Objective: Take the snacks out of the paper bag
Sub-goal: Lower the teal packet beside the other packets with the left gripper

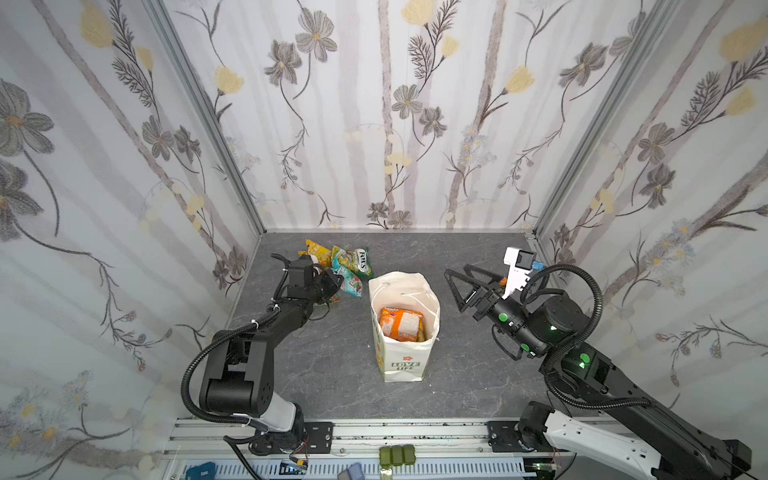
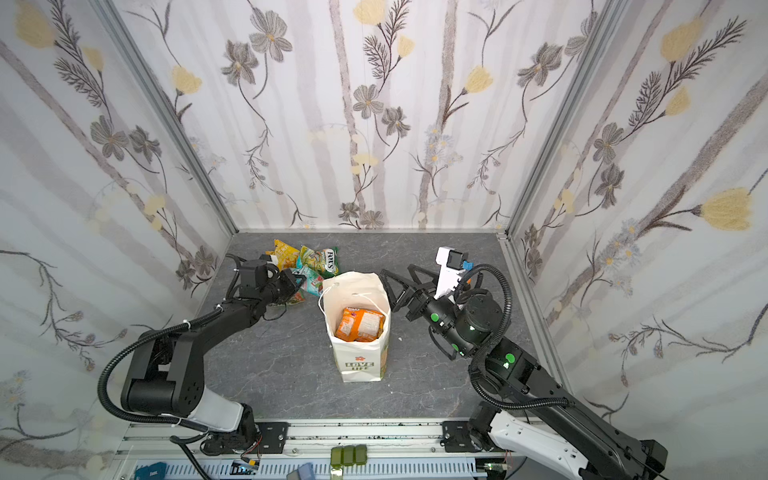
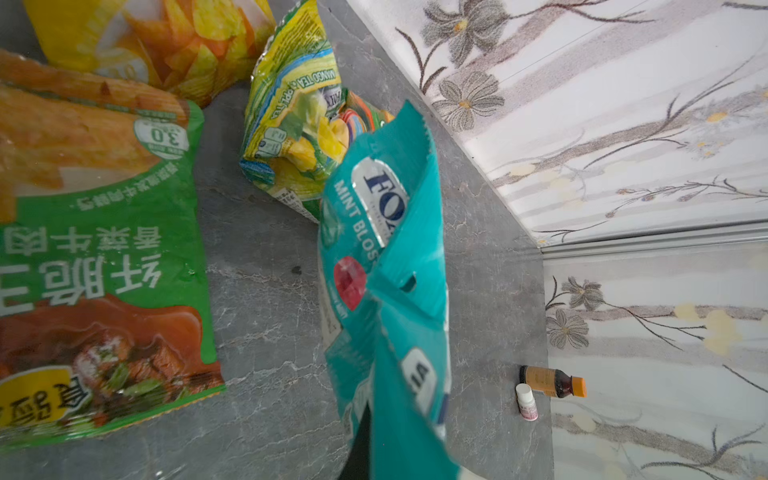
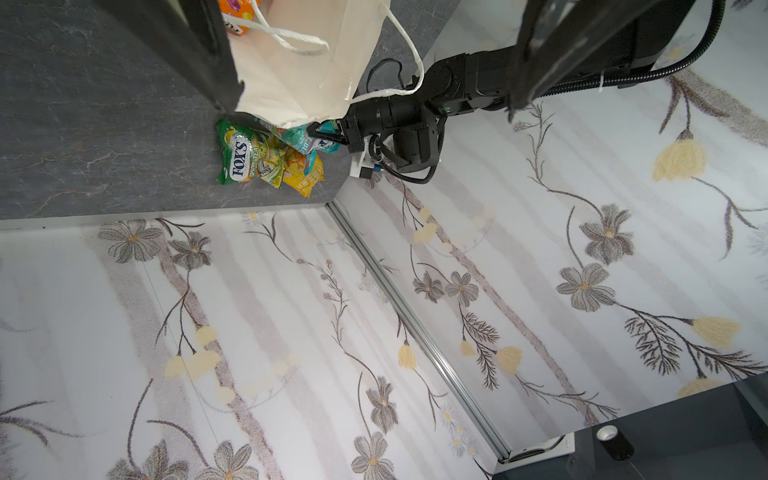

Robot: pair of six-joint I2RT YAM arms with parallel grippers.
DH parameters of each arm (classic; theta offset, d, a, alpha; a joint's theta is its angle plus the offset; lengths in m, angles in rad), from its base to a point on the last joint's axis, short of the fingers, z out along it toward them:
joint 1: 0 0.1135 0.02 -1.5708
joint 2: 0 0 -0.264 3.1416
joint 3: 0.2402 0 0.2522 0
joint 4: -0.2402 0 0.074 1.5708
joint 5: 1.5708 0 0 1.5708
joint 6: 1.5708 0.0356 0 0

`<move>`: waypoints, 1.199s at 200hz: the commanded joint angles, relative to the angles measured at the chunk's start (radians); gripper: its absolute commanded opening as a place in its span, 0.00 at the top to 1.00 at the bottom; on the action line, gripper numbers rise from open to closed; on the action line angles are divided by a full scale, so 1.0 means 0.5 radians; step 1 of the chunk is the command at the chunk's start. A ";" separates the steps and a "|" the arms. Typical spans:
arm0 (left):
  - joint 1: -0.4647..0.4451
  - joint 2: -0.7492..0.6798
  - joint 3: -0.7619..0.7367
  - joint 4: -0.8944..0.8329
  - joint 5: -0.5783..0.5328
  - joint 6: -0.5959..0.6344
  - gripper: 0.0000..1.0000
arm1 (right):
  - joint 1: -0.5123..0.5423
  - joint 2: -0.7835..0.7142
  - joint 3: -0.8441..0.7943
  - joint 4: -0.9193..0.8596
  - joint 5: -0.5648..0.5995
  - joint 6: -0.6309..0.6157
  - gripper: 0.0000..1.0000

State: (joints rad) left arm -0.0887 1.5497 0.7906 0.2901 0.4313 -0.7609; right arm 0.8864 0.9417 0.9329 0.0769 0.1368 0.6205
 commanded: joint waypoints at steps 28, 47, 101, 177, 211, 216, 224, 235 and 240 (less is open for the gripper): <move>0.003 0.139 0.022 0.196 0.036 -0.034 1.00 | 0.001 -0.039 -0.033 -0.016 0.023 0.035 0.01; 0.001 0.230 0.045 0.208 0.081 -0.037 1.00 | -0.001 -0.043 -0.040 -0.016 0.024 0.046 0.01; -0.005 0.300 0.042 0.194 0.057 -0.011 0.94 | -0.003 -0.053 -0.040 -0.031 0.034 0.045 0.01; -0.016 0.260 0.111 -0.175 -0.103 0.132 0.56 | -0.004 -0.055 -0.028 -0.034 0.039 0.061 0.00; -0.045 0.183 0.197 -0.496 -0.298 0.318 0.29 | -0.003 -0.050 -0.019 -0.031 0.042 0.063 0.01; -0.049 0.174 0.211 -0.550 -0.332 0.352 0.27 | -0.003 -0.049 -0.019 -0.031 0.042 0.064 0.01; -0.057 0.159 0.240 -0.632 -0.382 0.405 0.24 | -0.003 -0.046 -0.016 -0.028 0.039 0.066 0.00; -0.067 0.145 0.285 -0.740 -0.457 0.490 0.19 | -0.003 -0.043 -0.014 -0.025 0.036 0.065 0.01; -0.073 0.143 0.304 -0.796 -0.493 0.531 0.17 | -0.003 -0.043 -0.014 -0.023 0.034 0.066 0.01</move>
State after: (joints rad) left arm -0.1169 1.6386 0.9024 0.0475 0.3023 -0.6132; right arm 0.8852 0.9161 0.9161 0.0483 0.1452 0.6456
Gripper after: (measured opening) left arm 0.794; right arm 0.995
